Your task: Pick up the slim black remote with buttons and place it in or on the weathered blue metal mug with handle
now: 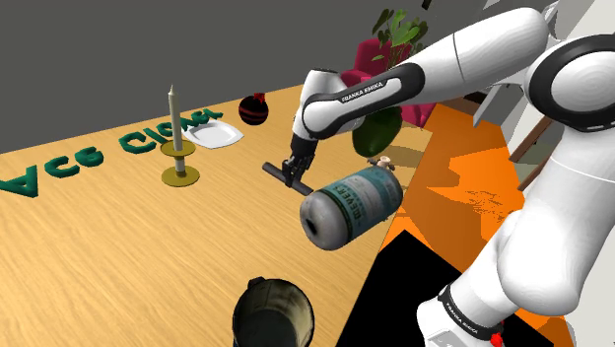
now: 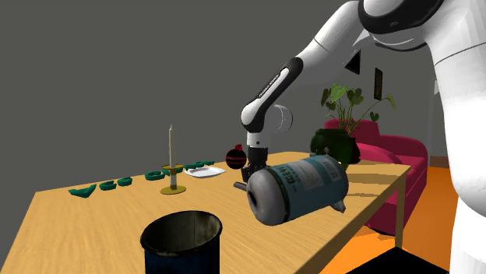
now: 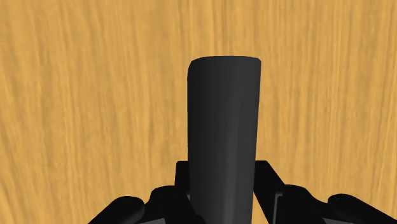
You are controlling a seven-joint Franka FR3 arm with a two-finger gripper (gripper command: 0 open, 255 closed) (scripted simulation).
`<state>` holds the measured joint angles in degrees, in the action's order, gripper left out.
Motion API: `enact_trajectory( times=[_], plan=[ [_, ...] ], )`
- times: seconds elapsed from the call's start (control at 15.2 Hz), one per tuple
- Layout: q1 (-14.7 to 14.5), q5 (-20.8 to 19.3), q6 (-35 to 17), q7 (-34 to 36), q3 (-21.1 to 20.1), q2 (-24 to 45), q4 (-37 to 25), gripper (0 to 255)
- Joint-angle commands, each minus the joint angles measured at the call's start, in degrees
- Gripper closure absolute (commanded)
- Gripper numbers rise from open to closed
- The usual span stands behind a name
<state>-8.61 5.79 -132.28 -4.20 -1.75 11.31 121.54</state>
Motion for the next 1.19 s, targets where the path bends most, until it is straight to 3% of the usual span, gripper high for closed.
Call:
enact_trajectory(
  times=[0.0,1.12],
  plan=[
    [-0.04,-0.04,1.11,0.12,-0.03,-0.63,-0.32,255],
    [0.05,-0.61,13.22,1.17,0.10,-6.96,-6.13,255]
  ],
)
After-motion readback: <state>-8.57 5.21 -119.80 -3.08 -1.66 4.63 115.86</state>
